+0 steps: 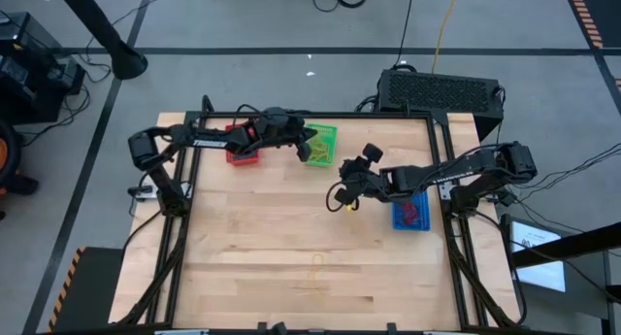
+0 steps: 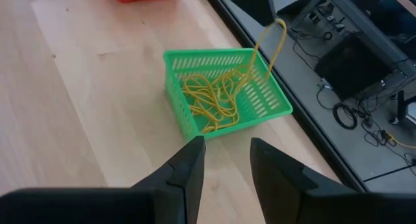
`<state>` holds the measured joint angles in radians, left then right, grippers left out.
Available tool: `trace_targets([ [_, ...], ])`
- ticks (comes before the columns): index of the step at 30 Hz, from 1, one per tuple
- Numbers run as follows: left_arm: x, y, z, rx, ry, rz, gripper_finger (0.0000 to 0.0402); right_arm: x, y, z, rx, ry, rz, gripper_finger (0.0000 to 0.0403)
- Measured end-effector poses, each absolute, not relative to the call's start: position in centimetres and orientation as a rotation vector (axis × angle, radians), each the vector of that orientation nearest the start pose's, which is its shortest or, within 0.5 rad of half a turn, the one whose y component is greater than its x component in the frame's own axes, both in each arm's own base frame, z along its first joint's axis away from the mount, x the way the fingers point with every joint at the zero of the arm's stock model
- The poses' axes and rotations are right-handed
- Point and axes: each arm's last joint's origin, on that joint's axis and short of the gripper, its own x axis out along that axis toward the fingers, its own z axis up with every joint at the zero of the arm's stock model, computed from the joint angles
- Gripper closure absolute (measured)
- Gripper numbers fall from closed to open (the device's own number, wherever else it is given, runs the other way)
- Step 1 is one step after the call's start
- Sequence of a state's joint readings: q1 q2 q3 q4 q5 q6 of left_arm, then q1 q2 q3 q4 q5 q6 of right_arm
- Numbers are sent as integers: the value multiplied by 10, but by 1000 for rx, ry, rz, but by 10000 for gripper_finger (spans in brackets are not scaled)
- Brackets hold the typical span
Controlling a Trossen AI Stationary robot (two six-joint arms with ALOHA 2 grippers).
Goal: Sort rubber bands into baskets
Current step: Put the yellow rubber band into the green bin
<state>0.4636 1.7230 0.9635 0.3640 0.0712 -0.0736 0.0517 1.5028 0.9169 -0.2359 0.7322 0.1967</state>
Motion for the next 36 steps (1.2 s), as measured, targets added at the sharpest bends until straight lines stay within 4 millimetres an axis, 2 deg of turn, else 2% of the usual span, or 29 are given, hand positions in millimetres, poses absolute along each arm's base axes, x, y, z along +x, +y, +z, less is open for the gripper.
trace_targets([
  [7,331,167,194,-173,456,507,379,300,-4,215,-149,723,-704,287],
  [17,331,160,189,-184,521,483,330,299,-3,214,-152,733,-704,287],
  [21,327,152,196,-190,552,454,319,299,-3,214,-154,736,-703,287],
  [30,307,110,215,-224,751,228,317,300,0,212,-90,763,-574,287],
  [36,304,58,212,-145,903,16,317,303,11,211,17,792,-347,287],
])
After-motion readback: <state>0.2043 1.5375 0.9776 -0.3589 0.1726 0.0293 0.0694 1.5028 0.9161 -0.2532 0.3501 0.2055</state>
